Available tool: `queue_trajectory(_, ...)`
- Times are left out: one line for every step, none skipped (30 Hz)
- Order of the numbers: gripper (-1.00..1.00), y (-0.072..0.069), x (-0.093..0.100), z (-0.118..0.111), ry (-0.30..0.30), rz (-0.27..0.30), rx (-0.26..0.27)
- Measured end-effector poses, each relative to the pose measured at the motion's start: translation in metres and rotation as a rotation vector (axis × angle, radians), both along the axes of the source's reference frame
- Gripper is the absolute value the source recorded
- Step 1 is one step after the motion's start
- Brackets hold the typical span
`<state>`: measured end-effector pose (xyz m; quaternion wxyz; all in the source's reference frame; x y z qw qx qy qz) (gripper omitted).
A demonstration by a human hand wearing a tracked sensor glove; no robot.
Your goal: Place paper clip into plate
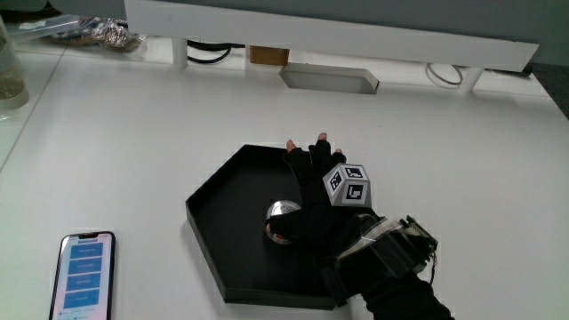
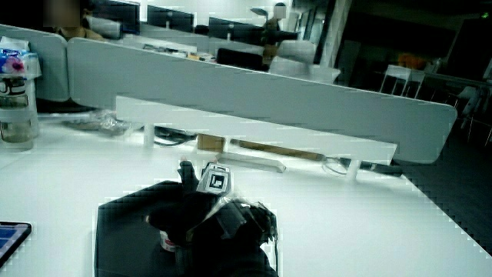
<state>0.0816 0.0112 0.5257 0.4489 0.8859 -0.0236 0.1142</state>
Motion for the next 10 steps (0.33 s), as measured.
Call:
queue_trajectory(-1.0,-0.0017,-0.0002,-0.0045,-0.001,-0.013,0.018)
queue_trajectory(-1.0,-0.0027,0.0,-0.0054,-0.022,-0.005,-0.001)
queue_trajectory(-1.0,-0.0036,-0.0006,-0.0092,-0.012,-0.013,0.014)
queue_trajectory(-1.0,-0.0039,0.0002,-0.0079,-0.015,-0.011,0.021)
queue_trajectory(-1.0,-0.0045,0.0007,-0.0082,-0.014,-0.007,0.015)
queue_trajectory(-1.0,-0.0049,0.0007,-0.0087,-0.006,-0.014,0.021)
queue_trajectory(-1.0,-0.0051,0.001,-0.0089,-0.014,-0.014,0.018)
queue_trajectory(-1.0,-0.0049,0.0018,-0.0065,-0.011,-0.011,0.003)
queue_trajectory(-1.0,-0.0049,0.002,-0.0059,-0.007,-0.011,0.0)
queue_trajectory(-1.0,-0.0048,0.0021,-0.0054,0.005,-0.01,0.006)
